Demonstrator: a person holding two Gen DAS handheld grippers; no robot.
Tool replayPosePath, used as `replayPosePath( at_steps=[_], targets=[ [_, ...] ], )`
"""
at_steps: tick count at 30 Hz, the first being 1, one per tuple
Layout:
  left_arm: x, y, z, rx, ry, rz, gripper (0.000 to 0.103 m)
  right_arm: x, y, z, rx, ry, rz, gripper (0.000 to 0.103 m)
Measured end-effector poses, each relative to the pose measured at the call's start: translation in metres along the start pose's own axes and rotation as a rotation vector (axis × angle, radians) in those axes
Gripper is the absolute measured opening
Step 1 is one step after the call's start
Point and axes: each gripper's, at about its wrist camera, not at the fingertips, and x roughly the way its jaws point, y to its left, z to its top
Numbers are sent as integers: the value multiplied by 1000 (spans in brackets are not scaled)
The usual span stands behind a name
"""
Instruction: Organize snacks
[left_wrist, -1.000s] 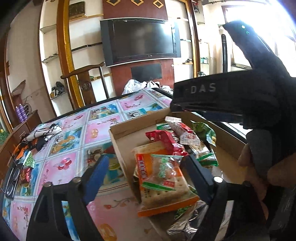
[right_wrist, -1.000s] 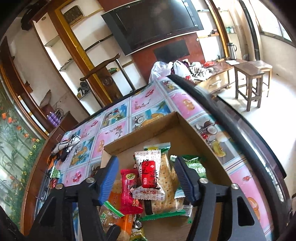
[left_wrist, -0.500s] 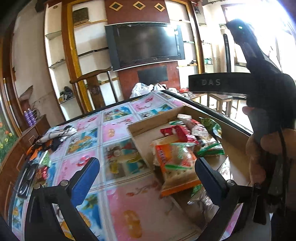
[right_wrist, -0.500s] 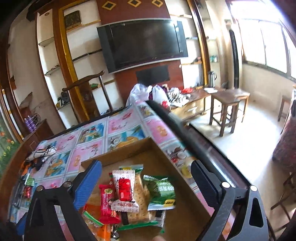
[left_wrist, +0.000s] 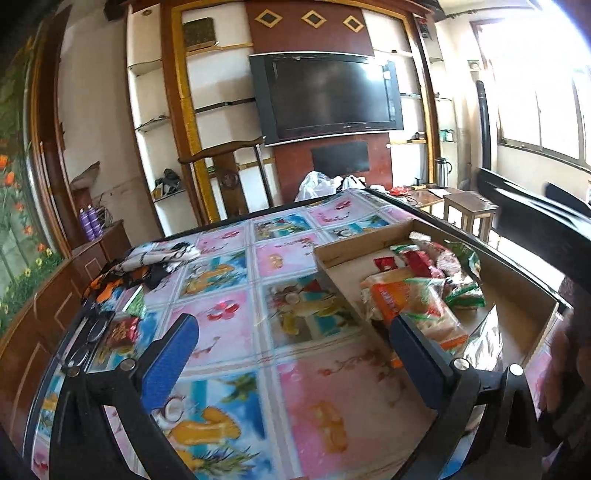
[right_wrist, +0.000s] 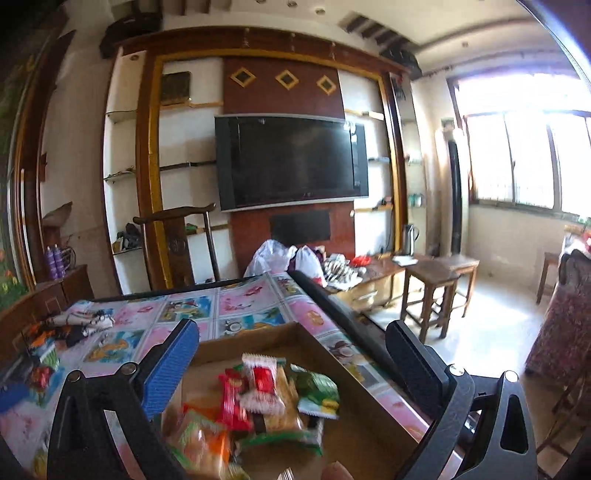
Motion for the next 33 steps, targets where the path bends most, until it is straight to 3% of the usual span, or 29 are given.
replayPosePath(
  at_steps=[5,9,15,22,33],
  targets=[
    [-3,14,-18,4,81,83,103,-43,-7,-11,29,-88,-2,102],
    [-17,33,-27,-31,81,120,103,-71,-7,-18,33,-147,2,102],
    [-18,52,-37,-65,107,182,103,-89,11,-29,-28,-128,45,102],
    [-19,57,-40,-79,111,176,103,-100,38,-43,-139,-135,79,102],
    [-26,52,-37,-67,83,135,103,-87,35,-46,-110,-67,43,102]
  ],
)
